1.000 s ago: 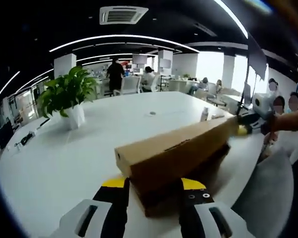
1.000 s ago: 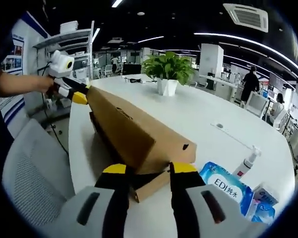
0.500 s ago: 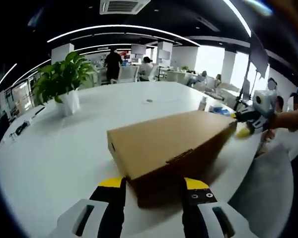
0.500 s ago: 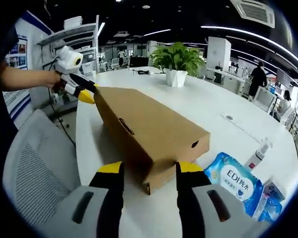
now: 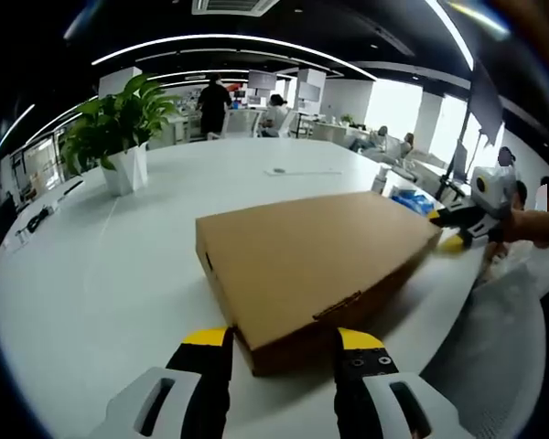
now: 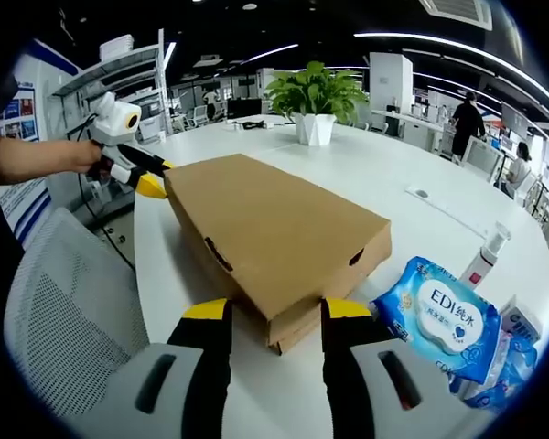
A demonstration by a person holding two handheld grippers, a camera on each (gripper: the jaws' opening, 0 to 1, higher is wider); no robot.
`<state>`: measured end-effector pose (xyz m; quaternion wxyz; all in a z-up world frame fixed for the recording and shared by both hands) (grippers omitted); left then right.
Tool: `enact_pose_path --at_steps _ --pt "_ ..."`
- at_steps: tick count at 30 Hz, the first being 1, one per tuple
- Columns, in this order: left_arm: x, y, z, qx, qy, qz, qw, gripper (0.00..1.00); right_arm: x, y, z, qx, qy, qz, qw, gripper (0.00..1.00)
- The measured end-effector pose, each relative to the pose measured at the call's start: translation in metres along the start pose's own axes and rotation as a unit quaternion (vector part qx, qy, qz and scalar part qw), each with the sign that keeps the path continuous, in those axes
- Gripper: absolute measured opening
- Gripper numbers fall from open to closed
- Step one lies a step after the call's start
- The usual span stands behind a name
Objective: Operate the shoe box by opening the lid, removing the specified soft item, and placing it in the target area until the item is outside and the box remains undamaged.
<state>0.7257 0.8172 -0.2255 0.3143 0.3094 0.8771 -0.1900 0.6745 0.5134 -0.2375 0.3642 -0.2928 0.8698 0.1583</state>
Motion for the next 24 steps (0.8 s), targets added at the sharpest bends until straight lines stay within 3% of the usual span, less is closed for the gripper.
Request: enact_pose_path --at_steps 12,24 --pt "0.004 0.001 0.012 -0.008 0.021 0.003 0.9997 0.44 0.013 -0.003 0.012 0.009 0.004 0.027 0.9996 0.34" --pt "-0.004 0.014 0.024 -0.010 0.021 0.011 0.9997 0.45 0.009 -0.008 0.015 0.013 -0.003 0.042 0.9990 0.34"
Point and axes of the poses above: the point that each gripper's makers call its tool centre point, and the gripper's own axes: z roughly forward along the fingers, y roughly to its left, x roughly out of its underside, the point moved 6 cm from there along -z, roughly backward along the fingers, and after that the axes turned 8 degrees about y, right-handed, at the moved point
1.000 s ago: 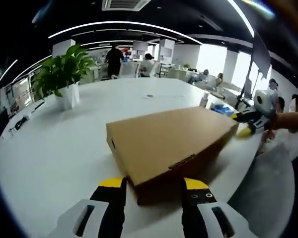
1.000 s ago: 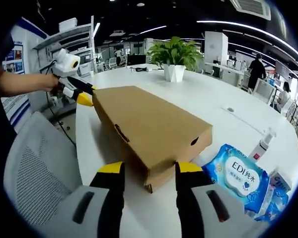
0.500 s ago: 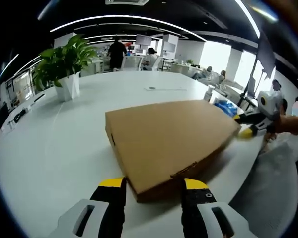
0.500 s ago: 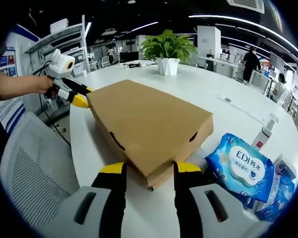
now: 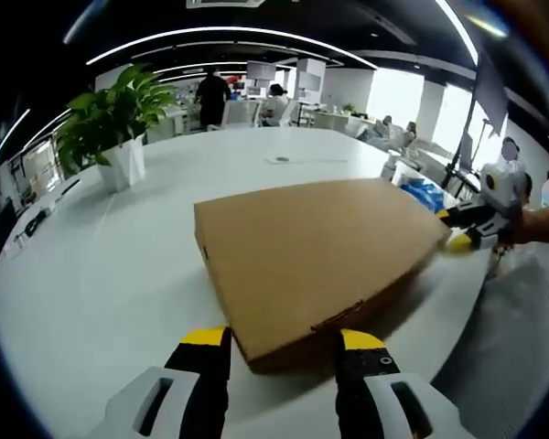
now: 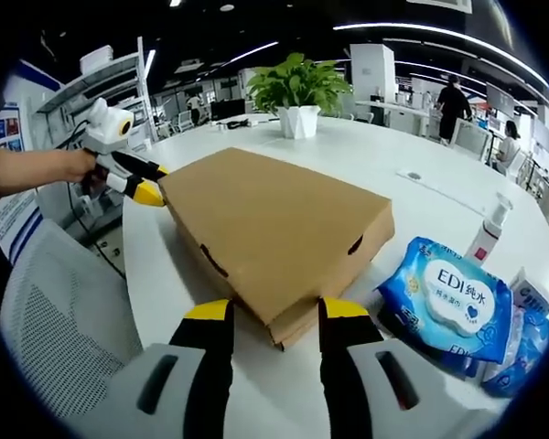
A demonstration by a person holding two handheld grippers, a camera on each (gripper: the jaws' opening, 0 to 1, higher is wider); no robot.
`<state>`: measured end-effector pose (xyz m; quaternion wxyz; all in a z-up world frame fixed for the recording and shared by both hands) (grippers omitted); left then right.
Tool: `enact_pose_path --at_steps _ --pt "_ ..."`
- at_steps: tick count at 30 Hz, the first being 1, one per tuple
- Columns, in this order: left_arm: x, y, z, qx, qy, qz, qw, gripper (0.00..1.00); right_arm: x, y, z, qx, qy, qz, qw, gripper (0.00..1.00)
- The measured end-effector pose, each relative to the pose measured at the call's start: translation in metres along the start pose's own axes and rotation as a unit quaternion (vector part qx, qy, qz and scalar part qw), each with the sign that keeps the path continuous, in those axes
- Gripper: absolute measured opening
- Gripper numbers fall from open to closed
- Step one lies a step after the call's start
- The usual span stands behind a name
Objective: Operate the shoe box by opening the lid, removing the specified soft item, and placing it in the target area until the item is outside and the box remains undamaged.
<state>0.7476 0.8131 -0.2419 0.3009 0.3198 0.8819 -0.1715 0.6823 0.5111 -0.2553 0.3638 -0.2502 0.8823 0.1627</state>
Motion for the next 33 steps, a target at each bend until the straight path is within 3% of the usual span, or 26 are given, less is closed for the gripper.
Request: enact_pose_path --at_steps 33 --pt "-0.048 0.018 0.040 0.005 0.004 0.003 1.0000 0.45 -0.031 -0.054 0.019 0.004 0.007 0.003 1.0000 0.34"
Point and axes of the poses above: the point that each gripper's makers call its tool centre point, and the gripper's own axes: z roughly forward along the fingers, y roughly to its left, x roughly out of its underside, the point moved 6 cm from there along -z, roughly backward along the fingers, and after that the axes turned 8 degrees about y, right-handed, at the moved point
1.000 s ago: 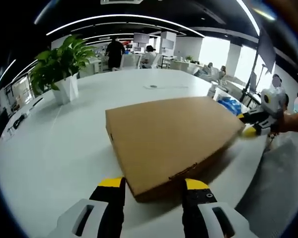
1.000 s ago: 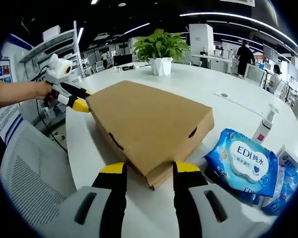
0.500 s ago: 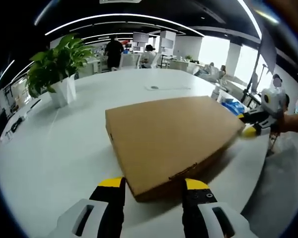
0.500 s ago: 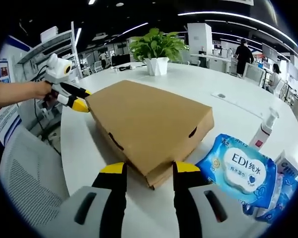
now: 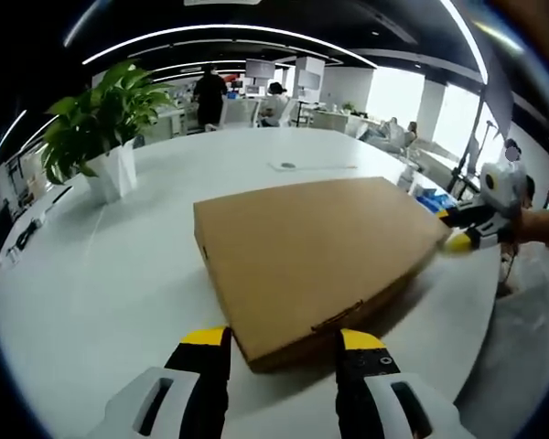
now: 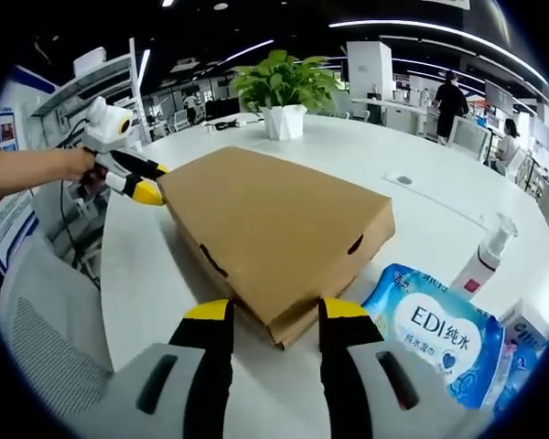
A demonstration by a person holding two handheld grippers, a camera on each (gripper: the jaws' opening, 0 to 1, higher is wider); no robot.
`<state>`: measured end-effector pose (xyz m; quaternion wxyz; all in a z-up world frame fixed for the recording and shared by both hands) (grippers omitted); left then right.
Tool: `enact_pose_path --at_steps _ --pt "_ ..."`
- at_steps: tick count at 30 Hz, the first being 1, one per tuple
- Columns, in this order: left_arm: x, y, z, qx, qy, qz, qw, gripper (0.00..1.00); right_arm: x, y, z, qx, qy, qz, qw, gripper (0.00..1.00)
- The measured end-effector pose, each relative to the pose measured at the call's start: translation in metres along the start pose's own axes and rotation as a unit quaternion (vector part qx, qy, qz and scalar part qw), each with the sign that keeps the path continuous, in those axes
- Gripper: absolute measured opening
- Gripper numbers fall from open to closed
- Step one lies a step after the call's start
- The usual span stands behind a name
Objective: Operate the shoe box by opening the lid, removing the specified soft item, and placing it in the target area until the item is outside and the box remains undamaged.
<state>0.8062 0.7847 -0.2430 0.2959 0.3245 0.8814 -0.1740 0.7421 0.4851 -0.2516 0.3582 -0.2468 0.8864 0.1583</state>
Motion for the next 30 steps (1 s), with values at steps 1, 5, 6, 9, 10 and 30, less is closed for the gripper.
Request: enact_pose_path --at_steps 1,5,6,9,10,30 --pt "-0.002 0.001 0.002 0.000 0.000 0.000 1.0000 0.45 0.000 -0.001 0.000 0.000 0.000 0.000 1.0000 0.34" --pt "-0.007 0.004 0.005 0.002 0.001 0.000 1.0000 0.45 -0.004 -0.008 0.003 -0.001 0.003 -0.002 1.0000 0.34" --pt "-0.009 0.005 0.006 0.002 0.001 0.000 1.0000 0.45 -0.005 -0.010 0.004 -0.001 0.004 -0.003 1.0000 0.34" --pt "-0.011 0.007 0.009 0.003 0.000 -0.002 1.0000 0.45 -0.006 -0.013 0.004 -0.001 0.005 -0.002 1.0000 0.34" --pt "-0.012 0.005 0.009 0.003 -0.001 -0.002 1.0000 0.45 -0.007 -0.014 0.005 -0.001 0.005 -0.003 1.0000 0.34" --pt "-0.016 0.006 0.014 0.012 0.006 -0.006 0.9999 0.47 -0.007 -0.018 0.005 0.004 0.006 -0.005 1.0000 0.34"
Point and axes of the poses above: the point that each gripper's makers call its tool centre point, and the gripper's own axes: z roughly forward along the fingers, y roughly to its left, x roughly out of its underside, the point moved 6 cm from there along -z, roughly backward along the fingers, and after that the axes turned 8 degrees about y, right-handed, at the moved point
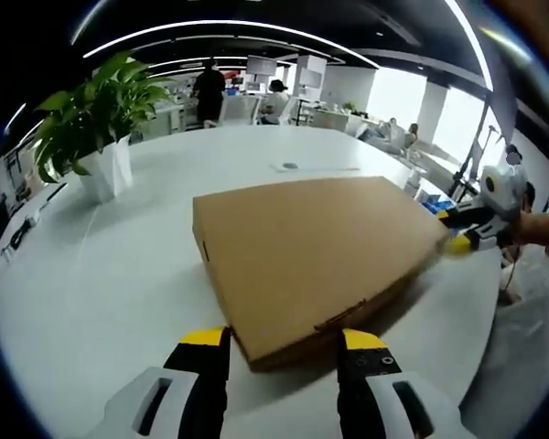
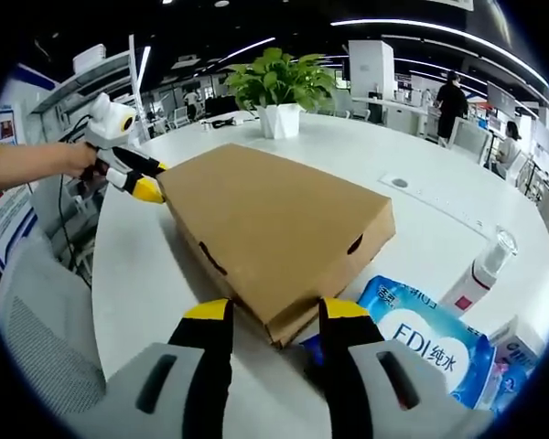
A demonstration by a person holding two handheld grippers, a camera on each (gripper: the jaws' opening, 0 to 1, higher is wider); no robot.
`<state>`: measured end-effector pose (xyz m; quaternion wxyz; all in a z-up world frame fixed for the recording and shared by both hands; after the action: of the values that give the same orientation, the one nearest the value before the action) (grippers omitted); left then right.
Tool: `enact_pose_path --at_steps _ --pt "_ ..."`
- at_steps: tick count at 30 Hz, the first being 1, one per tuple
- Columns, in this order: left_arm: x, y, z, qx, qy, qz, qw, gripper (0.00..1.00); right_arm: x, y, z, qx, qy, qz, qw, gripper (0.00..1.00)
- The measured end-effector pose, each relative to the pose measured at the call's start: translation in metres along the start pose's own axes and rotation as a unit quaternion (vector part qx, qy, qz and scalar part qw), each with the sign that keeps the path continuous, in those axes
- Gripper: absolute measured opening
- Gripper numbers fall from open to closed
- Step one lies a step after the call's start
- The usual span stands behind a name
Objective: Operate the shoe box by opening the lid, removing the specified soft item, and placing it in the target area until the item is outside and the box remains undamaged.
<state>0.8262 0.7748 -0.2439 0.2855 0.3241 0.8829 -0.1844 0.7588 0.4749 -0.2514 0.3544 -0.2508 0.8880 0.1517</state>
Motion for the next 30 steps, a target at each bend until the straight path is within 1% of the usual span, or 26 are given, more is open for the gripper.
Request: enact_pose_path --at_steps 5,8,10,11,14,16,17,21,24,25,26,30 --pt "0.001 0.000 0.000 -0.004 -0.001 0.003 1.0000 0.47 0.000 0.000 -0.002 0.002 -0.003 0.006 1.0000 0.35" --pt "0.004 -0.001 -0.003 -0.008 -0.001 0.007 0.9999 0.48 0.002 -0.004 -0.004 0.014 -0.006 0.014 0.9998 0.39" --pt "0.007 -0.001 -0.006 -0.011 -0.003 0.009 0.9999 0.51 0.002 -0.003 -0.008 0.019 -0.008 0.020 0.9996 0.40" --pt "0.008 -0.005 -0.009 -0.013 -0.007 0.009 0.9998 0.52 0.004 -0.004 -0.010 0.022 -0.011 0.020 0.9995 0.40" --pt "0.010 -0.008 -0.018 -0.015 -0.017 0.007 0.9997 0.55 0.007 -0.009 -0.015 0.029 -0.016 0.031 0.9990 0.42" --pt "0.013 -0.007 -0.023 -0.015 -0.027 0.006 0.9995 0.57 0.011 -0.012 -0.021 0.038 -0.019 0.035 0.9985 0.44" --pt "0.015 -0.008 -0.026 -0.016 -0.031 0.006 0.9994 0.58 0.014 -0.015 -0.027 0.042 -0.025 0.039 0.9981 0.45" --pt "0.019 -0.020 -0.039 -0.016 -0.047 0.005 0.9988 0.62 0.024 -0.018 -0.045 0.059 -0.030 0.044 0.9969 0.48" --pt "0.021 -0.031 -0.051 -0.021 -0.062 0.008 0.9978 0.64 0.035 -0.021 -0.064 0.079 -0.029 0.044 0.9955 0.51" --pt "0.021 -0.032 -0.052 -0.023 -0.065 0.009 0.9976 0.65 0.037 -0.022 -0.066 0.082 -0.029 0.043 0.9953 0.51" --pt "0.023 -0.036 -0.057 -0.025 -0.072 0.009 0.9971 0.66 0.042 -0.026 -0.072 0.092 -0.026 0.045 0.9944 0.52" --pt "0.027 -0.047 -0.068 -0.029 -0.089 0.004 0.9956 0.70 0.061 -0.028 -0.093 0.107 -0.025 0.067 0.9917 0.57"
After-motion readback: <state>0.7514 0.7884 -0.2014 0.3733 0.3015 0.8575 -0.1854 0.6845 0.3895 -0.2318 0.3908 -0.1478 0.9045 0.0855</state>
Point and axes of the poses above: the point that each gripper's makers call its tool centre point, and the gripper's own axes: z roughly forward along the fingers, y roughly to its left, x roughly out of its underside, the point moved 6 cm from there along -z, roughly backward along the fingers, and after that the axes turned 8 degrees about y, right-handed, at the moved point
